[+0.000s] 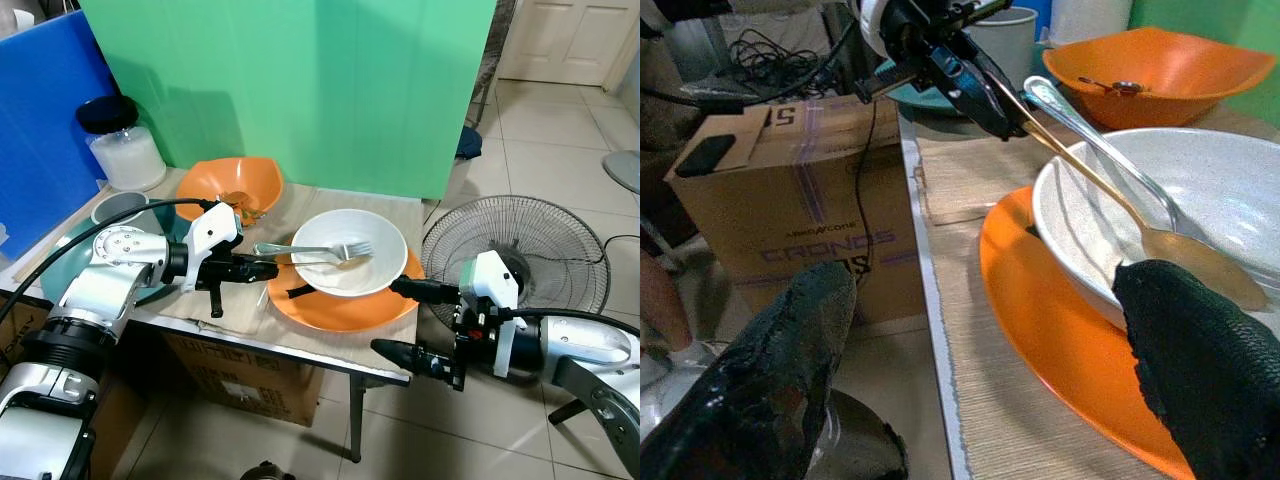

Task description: Setting the table

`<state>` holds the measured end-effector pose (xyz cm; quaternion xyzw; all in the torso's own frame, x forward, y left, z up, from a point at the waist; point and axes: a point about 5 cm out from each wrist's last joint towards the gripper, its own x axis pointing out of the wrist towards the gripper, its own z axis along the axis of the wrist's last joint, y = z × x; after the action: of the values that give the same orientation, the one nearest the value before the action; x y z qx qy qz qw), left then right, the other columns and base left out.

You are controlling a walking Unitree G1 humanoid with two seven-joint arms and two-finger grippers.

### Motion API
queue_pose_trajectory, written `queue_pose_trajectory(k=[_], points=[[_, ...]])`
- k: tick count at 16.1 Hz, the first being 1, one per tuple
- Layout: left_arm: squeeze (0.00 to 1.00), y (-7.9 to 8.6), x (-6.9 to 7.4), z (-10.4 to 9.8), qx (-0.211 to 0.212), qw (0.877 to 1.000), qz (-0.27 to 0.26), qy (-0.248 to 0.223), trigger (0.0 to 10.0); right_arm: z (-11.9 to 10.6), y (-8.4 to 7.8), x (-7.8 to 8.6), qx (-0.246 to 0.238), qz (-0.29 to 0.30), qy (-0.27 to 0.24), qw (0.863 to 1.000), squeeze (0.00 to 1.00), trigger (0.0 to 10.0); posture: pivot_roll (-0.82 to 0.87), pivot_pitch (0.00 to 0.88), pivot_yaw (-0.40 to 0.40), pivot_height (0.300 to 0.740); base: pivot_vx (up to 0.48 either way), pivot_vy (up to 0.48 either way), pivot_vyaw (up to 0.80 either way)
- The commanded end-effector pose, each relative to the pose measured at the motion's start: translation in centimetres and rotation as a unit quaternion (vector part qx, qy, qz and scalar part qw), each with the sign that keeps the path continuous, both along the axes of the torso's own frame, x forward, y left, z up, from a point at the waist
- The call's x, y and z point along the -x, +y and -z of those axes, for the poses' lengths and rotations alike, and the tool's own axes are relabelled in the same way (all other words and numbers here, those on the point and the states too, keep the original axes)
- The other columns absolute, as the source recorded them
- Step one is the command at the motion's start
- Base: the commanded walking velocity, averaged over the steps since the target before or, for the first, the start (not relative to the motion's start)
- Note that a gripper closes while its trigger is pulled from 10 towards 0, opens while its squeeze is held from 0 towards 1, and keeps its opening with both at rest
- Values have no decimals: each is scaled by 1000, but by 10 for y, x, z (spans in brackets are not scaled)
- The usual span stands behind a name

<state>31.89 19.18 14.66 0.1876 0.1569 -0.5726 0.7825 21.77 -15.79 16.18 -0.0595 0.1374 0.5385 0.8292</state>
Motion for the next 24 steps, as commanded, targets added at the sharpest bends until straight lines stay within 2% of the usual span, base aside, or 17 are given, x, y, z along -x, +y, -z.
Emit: queue_pose_trajectory(k=[1,6,11,14,16,17,18,20,21,22,23,24], points=[[0,1,-4,-9,3,1000,2,-15,0,-5,-1,2,-2,-3,-5,1000,0,10000,-24,0,99,740,0,0,0],[0,0,-3,-13,15,1000,9,-19,0,-4,-1,4,-6,-8,-3,1000,0,10000,-23,0,94,740,0,0,0],[0,-5,-3,-38,80,994,-11,-77,0,-8,-6,-4,-23,34,-23,999,0,10000,-25,0,99,740,0,0,0],[0,-8,1,-44,110,989,-22,-94,0,-9,-7,-8,-33,56,-34,997,0,10000,-23,0,100,740,0,0,0],[0,-16,5,-57,174,972,-74,-142,0,-11,-10,-25,-58,160,-57,984,0,10000,-29,0,107,740,0,0,0],[0,-19,6,-61,190,966,-84,-155,0,-11,-10,-28,-69,186,-54,979,0,10000,-30,0,110,740,0,0,0],[0,-37,15,-74,249,941,-114,-197,0,-11,-9,-34,-102,263,-60,958,0,10000,-29,0,110,740,0,0,0],[0,-63,29,-79,281,921,-137,-231,0,-6,-9,-36,-114,341,-66,931,0,10000,-36,0,114,740,0,0,0],[0,-72,34,-78,286,913,-156,-247,0,-4,-9,-35,-126,374,-65,916,0,10000,-43,0,113,740,0,0,-775],[0,-77,38,-77,291,907,-171,-253,0,-4,-7,-35,-136,390,-63,909,0,10000,-46,0,114,740,0,0,-775],[0,-84,44,-73,310,894,-200,-253,1725,-5,-3,-35,-134,397,-70,905,0,10000,-47,0,114,740,0,0,-775],[0,-87,48,-70,319,889,-217,-247,3137,-6,-2,-36,-138,410,-75,899,0,10000,-50,0,112,740,0,0,-781]])
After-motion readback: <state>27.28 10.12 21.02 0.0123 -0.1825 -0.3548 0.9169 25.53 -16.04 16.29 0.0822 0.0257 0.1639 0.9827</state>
